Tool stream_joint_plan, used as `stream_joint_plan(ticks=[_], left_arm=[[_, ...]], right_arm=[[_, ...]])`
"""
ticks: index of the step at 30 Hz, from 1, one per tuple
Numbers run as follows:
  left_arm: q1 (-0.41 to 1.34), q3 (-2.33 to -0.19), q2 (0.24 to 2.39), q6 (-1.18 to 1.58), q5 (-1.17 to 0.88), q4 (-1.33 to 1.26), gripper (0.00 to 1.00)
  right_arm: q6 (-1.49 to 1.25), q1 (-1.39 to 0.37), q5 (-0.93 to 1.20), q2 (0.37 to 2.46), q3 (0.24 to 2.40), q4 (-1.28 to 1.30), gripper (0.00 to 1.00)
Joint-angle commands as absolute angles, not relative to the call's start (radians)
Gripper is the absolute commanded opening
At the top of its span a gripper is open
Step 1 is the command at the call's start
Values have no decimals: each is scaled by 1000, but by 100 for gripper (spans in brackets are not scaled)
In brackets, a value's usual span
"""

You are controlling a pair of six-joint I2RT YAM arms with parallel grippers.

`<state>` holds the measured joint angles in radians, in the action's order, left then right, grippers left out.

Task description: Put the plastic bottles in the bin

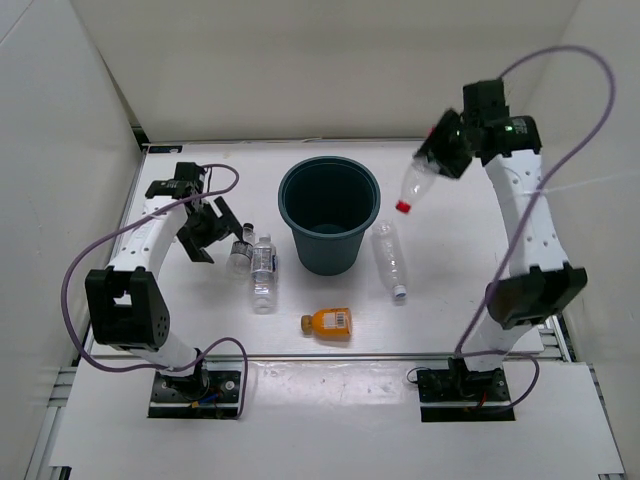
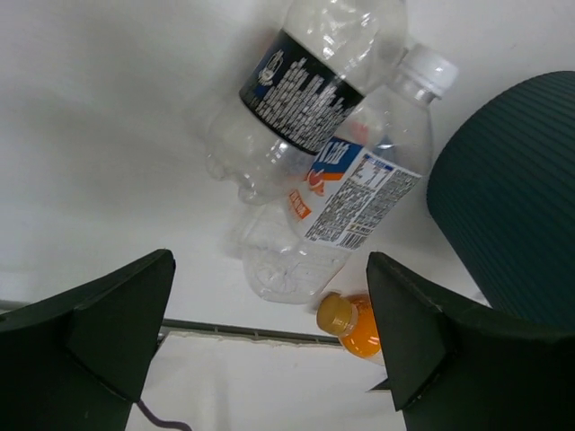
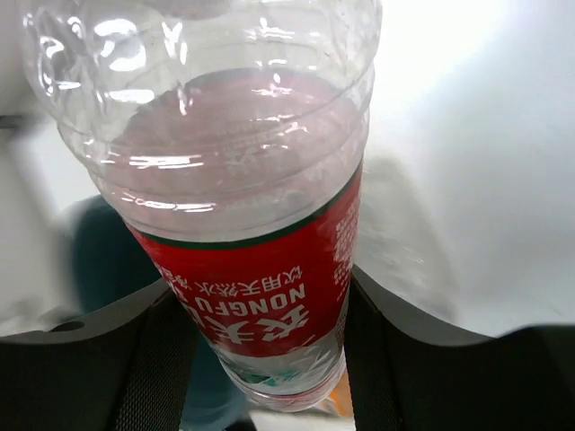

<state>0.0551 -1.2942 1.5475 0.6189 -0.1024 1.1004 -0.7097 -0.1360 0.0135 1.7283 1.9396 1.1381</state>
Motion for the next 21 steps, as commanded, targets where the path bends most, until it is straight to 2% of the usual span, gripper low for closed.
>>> stream_joint_plan(ticks=[1, 5, 8, 9, 12, 14, 15, 21], left_arm=[[51, -1330, 1552, 589, -144, 1042, 99], [70, -1330, 1562, 589, -153, 1017, 99], [71, -1330, 1571, 580, -153, 996, 99], [81, -1330, 1571, 580, -153, 996, 99], [92, -1330, 1582, 571, -135, 976, 99], [92, -1330, 1592, 562, -135, 965, 99], [92, -1330, 1601, 561, -135, 954, 99], [92, -1330, 1661, 538, -124, 901, 99]], right_arm=[[-756, -235, 22, 1655, 2152, 1128, 29], [-675, -371, -58, 1713, 2259, 1026, 29], [-603, -492, -205, 1788, 2338, 976, 29], [-538, -526, -248, 1822, 2348, 944, 32], [-471, -623, -324, 1859, 2349, 908, 47], [-442, -644, -305, 1871, 2327, 899, 74], [-433, -644, -287, 1871, 2318, 908, 100], [-422, -644, -342, 1700, 2306, 908, 100]])
